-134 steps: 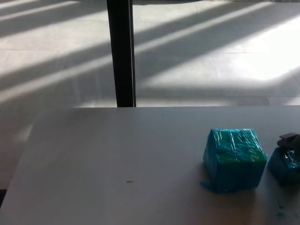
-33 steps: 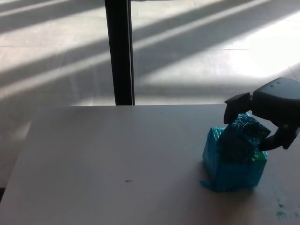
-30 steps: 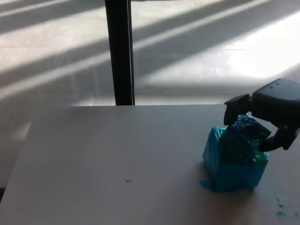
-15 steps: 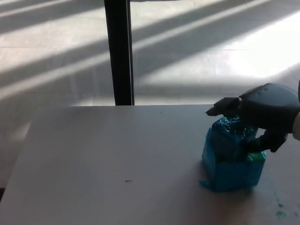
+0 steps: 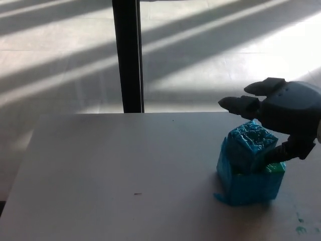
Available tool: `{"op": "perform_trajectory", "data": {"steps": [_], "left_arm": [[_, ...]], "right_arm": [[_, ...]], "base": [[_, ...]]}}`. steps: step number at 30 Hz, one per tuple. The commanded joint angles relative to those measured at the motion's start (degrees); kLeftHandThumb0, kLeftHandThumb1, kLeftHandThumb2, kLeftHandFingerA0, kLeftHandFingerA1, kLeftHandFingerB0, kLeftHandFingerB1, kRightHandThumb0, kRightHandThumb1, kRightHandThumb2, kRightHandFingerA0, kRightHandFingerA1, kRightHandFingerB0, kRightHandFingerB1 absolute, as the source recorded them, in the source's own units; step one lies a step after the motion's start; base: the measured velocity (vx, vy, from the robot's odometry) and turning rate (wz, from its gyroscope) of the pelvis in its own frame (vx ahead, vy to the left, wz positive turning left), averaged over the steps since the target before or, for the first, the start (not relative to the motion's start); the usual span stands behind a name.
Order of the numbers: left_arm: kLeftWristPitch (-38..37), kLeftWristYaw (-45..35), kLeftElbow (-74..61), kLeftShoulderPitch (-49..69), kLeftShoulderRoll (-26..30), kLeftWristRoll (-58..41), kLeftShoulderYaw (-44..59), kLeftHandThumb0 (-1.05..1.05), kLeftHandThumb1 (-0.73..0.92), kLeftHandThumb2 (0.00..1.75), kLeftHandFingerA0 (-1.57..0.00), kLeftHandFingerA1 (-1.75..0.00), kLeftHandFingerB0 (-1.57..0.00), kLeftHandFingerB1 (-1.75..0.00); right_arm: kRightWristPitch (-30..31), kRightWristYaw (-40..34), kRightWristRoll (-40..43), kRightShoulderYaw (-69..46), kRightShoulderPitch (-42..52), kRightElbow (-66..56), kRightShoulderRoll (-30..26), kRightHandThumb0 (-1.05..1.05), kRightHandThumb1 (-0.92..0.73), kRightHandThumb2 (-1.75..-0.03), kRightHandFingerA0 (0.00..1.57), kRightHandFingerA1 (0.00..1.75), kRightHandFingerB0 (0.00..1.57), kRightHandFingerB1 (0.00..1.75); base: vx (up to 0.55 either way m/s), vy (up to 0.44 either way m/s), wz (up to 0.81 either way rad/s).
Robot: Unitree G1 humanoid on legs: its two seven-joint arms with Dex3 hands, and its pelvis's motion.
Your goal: The robot uses its right hand to pick up the small cube kept on the middle on the desk and place it on the bigger cube kept next to it
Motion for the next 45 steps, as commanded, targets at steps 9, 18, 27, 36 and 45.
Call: {"op": "perform_trajectory", "data": {"steps": [9, 18, 27, 36, 45], "left_arm": [[0.0, -0.3, 0.2, 0.3, 1.1, -0.4, 0.0, -0.72, 0.71, 0.62, -0.45, -0.60, -0.48, -0.41], [1.5, -0.5, -0.3, 0.7, 1.2, -0.9, 0.5, -0.71, 0.70, 0.61, -0.47, -0.59, -0.49, -0.42], [1.0, -0.1, 0.0, 0.7, 0.9, -0.8, 0.4, -0.71, 0.71, 0.61, -0.49, -0.61, -0.51, -0.42], [0.7, 0.3, 1.7, 0.1, 0.7, -0.8, 0.5, -0.72, 0.68, 0.61, -0.48, -0.62, -0.53, -0.44], [0.1, -0.5, -0.5, 1.0, 0.2, -0.7, 0.1, -0.71, 0.72, 0.62, -0.44, -0.59, -0.48, -0.42]], "right_arm": [[4.0, 8.4, 10.0, -13.4, 2.3, -3.9, -8.2, -0.87, -0.54, -0.58, 0.00, 0.00, 0.00, 0.00], [5.7, 4.3, 20.6, -34.6, 15.5, 5.4, -12.6, -0.90, -0.54, -0.86, 0.00, 0.08, 0.03, 0.00], [7.7, -0.3, 32.9, -57.1, 28.8, 19.2, -7.1, -0.94, -0.54, -0.82, 0.00, 0.03, 0.12, 0.01], [2.6, -9.4, 37.4, -65.5, 38.3, 31.8, 4.0, -0.99, -0.59, -0.73, 0.00, 0.48, 0.07, 0.56], [2.7, -17.0, 39.0, -69.0, 40.4, 40.7, 12.3, -0.75, -0.72, -0.62, 0.00, 1.00, 0.17, 0.66]], "base": [[0.00, 0.000, 0.00], [0.00, 0.000, 0.00], [0.00, 0.000, 0.00], [0.00, 0.000, 0.00], [0.00, 0.000, 0.00]]}}
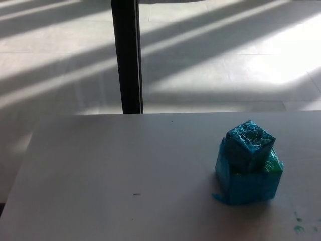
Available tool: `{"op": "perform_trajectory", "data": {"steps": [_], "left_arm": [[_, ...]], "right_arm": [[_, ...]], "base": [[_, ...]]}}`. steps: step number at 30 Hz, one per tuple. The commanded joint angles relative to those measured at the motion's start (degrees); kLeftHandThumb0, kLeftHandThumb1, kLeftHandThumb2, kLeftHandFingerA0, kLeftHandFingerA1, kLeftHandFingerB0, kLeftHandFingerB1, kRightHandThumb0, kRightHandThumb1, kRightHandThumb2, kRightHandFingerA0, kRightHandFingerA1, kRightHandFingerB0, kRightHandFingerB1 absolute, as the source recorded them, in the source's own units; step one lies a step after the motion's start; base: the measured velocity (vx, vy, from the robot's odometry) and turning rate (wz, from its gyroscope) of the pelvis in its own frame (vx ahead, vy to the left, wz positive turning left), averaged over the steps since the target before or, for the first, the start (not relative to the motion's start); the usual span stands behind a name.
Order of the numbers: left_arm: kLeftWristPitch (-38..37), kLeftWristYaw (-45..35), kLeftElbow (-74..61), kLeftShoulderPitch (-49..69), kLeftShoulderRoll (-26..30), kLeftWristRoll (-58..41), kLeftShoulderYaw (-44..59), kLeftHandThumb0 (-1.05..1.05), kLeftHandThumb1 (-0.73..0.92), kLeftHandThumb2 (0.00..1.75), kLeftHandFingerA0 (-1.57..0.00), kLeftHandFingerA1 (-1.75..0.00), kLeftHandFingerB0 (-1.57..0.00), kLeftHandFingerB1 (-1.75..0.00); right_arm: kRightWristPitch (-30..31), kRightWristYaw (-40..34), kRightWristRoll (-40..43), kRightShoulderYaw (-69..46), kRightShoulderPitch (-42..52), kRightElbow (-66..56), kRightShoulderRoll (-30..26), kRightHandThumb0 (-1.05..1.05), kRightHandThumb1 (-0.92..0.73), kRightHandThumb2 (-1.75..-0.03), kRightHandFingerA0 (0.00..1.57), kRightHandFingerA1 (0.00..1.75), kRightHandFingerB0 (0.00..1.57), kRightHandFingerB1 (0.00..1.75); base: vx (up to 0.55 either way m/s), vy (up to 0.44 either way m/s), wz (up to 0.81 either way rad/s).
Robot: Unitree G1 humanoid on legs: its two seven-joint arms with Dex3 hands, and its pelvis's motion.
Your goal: The robot uses its right hand to pick up the small cube kept on the middle on the desk and place it on the bigger cube kept next to it
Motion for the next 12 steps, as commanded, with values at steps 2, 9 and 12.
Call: {"op": "perform_trajectory", "data": {"steps": [2, 9, 12], "left_arm": [[-0.1, -0.2, -0.6, 0.8, 0.4, -0.6, 0.6, -0.73, 0.71, 0.62, -0.46, -0.59, -0.49, -0.41], [-1.0, 0.4, 1.2, 0.5, -0.1, -0.1, 0.3, -0.72, 0.72, 0.62, -0.44, -0.57, -0.50, -0.41], [-0.6, 0.4, -0.1, 1.1, 0.0, -0.2, 0.3, -0.71, 0.71, 0.62, -0.46, -0.59, -0.46, -0.41]], "right_arm": [[-0.6, -16.1, 12.0, -7.9, 3.1, 11.8, 8.2, -0.72, -0.71, -0.58, 0.04, 1.01, 0.23, 0.63], [1.1, -12.1, 18.3, -11.9, 1.6, 15.3, 9.9, -0.62, -0.71, -0.59, 0.11, 0.92, 0.26, 0.55], [4.3, -11.9, 19.2, -12.4, 0.8, 17.2, 10.2, -0.69, -0.58, -0.99, 0.36, 0.83, 0.16, 0.59]], "base": [[0.00, 0.000, 0.00], [0.00, 0.000, 0.00], [0.00, 0.000, 0.00]]}}
